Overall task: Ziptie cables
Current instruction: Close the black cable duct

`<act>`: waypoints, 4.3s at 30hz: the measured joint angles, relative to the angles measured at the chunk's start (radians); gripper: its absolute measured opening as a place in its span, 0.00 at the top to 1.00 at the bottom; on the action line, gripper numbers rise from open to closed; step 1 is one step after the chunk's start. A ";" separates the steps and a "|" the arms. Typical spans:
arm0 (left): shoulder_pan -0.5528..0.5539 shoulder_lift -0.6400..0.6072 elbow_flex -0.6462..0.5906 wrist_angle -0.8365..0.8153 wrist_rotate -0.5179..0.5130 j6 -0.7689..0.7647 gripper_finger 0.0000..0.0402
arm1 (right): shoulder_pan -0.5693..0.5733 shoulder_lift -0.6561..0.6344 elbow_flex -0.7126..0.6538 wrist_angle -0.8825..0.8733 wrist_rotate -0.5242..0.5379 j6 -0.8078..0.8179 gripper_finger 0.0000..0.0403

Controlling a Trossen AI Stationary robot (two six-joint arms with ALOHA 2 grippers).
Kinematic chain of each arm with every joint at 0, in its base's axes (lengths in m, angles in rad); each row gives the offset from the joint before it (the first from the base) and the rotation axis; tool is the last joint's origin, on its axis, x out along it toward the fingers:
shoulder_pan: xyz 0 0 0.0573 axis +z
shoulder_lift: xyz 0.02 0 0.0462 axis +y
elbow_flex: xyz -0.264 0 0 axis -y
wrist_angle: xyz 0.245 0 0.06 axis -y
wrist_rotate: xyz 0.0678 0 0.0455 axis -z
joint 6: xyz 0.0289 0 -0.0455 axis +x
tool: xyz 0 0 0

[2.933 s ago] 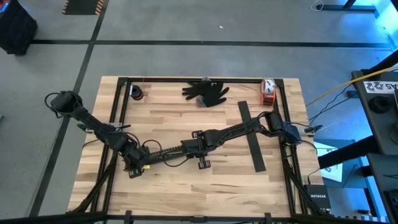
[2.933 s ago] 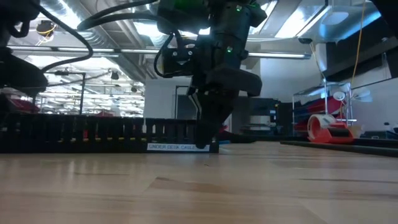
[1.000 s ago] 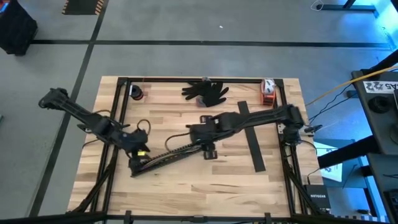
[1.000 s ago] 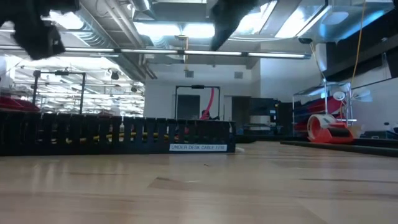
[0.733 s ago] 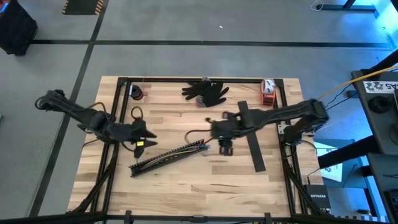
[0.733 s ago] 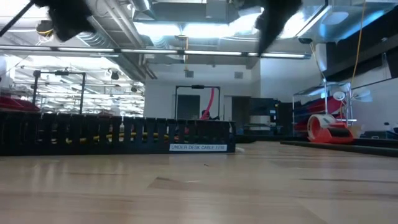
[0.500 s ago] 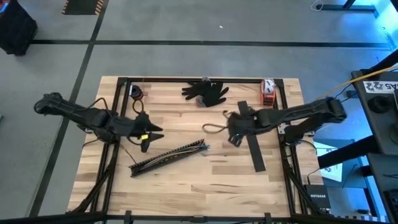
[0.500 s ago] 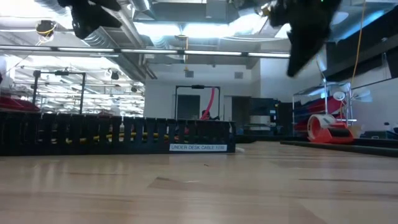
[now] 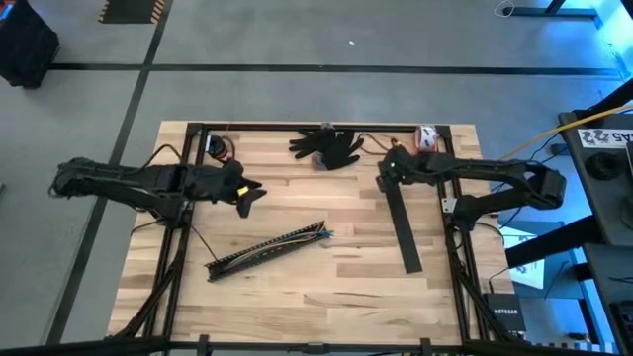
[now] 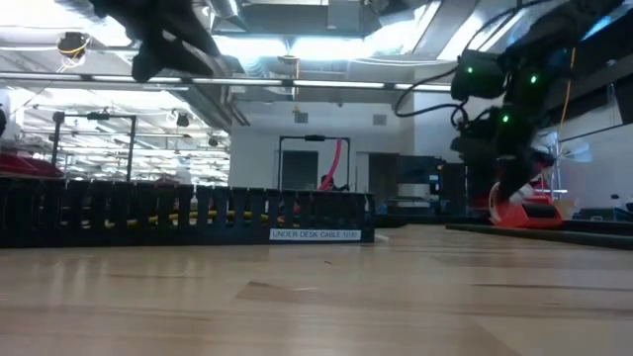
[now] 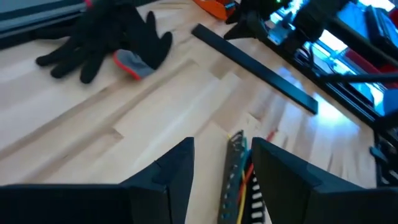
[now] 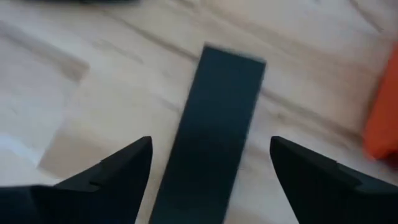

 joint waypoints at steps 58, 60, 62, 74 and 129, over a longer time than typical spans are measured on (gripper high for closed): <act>-0.078 0.545 0.144 -0.010 0.293 0.169 0.61 | 0.028 0.255 -0.134 0.444 0.117 0.000 0.21; -0.115 0.584 0.144 -0.005 0.298 0.121 0.61 | 0.028 0.256 -0.134 0.444 0.117 -0.003 0.21; -0.141 0.612 0.144 0.003 0.296 0.092 0.61 | 0.028 0.256 -0.134 0.444 0.117 -0.019 0.21; -0.166 0.775 0.135 -0.082 0.240 0.121 0.64 | 0.029 0.256 -0.136 0.461 0.104 -0.057 0.21; -0.110 0.683 0.202 -0.196 0.251 0.391 0.67 | 0.029 0.249 -0.130 0.448 0.000 -0.141 0.47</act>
